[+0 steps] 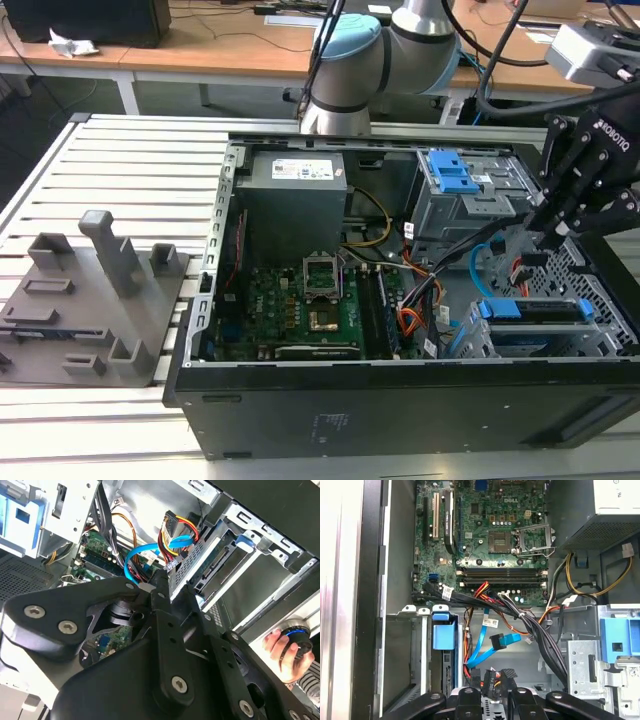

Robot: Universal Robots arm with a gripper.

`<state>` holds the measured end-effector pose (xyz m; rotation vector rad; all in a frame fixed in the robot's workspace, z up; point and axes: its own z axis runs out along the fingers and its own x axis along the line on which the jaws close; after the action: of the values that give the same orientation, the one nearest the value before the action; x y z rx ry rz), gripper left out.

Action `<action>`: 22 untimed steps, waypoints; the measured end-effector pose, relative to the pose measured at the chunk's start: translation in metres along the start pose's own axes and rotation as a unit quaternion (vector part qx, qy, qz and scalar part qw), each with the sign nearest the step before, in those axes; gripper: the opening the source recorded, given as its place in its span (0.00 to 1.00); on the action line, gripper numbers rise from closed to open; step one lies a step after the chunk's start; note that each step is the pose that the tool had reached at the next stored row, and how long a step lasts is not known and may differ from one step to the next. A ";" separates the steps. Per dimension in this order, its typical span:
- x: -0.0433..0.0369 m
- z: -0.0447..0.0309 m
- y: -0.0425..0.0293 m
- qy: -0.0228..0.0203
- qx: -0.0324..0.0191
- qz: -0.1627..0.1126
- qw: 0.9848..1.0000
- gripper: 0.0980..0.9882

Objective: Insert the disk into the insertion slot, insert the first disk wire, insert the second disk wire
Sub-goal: 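Insert the first disk wire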

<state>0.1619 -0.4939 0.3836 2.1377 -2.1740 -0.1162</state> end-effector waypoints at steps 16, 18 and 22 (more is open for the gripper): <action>-0.0133 0.0067 -0.0010 0.030 0.035 0.019 0.999 0.23; -0.0133 0.0067 -0.0010 0.030 0.035 0.019 0.999 0.23; -0.0134 0.0130 -0.0009 0.028 0.034 0.050 0.998 0.23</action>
<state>0.1615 -0.4807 0.3704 2.0351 -2.2775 0.0252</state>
